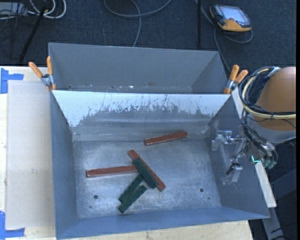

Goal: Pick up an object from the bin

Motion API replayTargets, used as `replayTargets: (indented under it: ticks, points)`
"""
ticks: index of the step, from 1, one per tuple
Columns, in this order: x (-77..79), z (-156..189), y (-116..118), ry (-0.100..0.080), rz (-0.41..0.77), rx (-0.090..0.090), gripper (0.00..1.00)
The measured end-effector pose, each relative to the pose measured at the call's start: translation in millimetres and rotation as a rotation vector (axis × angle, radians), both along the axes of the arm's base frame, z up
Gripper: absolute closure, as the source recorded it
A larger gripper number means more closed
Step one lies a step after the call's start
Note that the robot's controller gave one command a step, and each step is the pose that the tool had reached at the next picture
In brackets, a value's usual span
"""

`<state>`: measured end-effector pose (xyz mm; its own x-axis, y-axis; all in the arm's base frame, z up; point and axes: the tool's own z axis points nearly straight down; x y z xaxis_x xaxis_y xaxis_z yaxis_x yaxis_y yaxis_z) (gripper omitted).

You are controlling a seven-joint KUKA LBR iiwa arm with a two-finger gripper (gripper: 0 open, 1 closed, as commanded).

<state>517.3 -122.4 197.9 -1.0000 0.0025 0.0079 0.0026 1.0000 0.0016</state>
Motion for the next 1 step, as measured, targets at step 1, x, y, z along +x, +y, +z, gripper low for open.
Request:
replayTargets:
  ticks: [1]
  points:
    - [71.3,-129.7,124.9,-0.015,0.027,0.001,0.00]
